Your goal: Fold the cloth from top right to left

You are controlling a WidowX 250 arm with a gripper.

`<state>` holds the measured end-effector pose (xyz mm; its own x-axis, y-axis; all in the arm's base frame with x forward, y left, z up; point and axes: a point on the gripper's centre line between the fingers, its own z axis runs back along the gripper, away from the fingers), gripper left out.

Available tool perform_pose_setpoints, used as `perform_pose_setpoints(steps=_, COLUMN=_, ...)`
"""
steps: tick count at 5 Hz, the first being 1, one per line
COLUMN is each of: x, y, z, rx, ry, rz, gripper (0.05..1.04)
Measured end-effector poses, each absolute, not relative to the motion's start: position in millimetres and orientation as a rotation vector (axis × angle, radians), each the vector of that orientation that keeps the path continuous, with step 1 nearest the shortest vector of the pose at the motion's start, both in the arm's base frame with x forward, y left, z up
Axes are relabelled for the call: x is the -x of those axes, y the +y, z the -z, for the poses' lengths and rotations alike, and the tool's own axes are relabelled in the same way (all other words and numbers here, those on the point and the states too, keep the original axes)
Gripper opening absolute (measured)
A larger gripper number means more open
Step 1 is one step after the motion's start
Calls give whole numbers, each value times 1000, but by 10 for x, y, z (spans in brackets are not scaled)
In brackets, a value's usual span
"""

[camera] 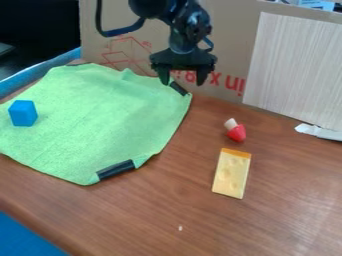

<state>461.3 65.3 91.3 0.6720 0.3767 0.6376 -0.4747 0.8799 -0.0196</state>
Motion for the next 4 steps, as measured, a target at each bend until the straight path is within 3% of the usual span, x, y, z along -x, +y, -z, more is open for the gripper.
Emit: perform_pose_setpoints(steps=4, x=-4732, y=699, z=-641, rx=-211, ry=-670, rz=-475, gripper=1000)
